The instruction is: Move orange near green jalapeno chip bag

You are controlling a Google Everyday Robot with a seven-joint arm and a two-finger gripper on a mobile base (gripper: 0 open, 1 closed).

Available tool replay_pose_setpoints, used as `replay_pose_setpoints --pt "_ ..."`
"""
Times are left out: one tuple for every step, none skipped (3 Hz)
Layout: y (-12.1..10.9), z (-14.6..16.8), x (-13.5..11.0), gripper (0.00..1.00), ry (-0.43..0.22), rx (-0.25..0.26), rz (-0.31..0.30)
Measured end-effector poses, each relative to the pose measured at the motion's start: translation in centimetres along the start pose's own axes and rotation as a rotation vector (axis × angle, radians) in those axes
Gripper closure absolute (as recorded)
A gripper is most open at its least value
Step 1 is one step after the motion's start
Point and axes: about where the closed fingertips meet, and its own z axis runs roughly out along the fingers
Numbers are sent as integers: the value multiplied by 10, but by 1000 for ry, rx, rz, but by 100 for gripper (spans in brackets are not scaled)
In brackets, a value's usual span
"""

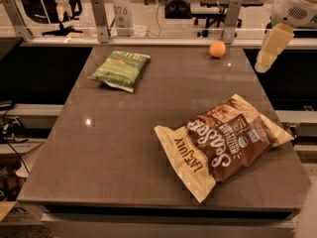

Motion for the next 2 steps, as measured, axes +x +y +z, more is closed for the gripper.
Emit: replay_pose_setpoints --pt "-23 18 0 0 -9 39 36" --pt "-41 34 -2 0 -30 83 99"
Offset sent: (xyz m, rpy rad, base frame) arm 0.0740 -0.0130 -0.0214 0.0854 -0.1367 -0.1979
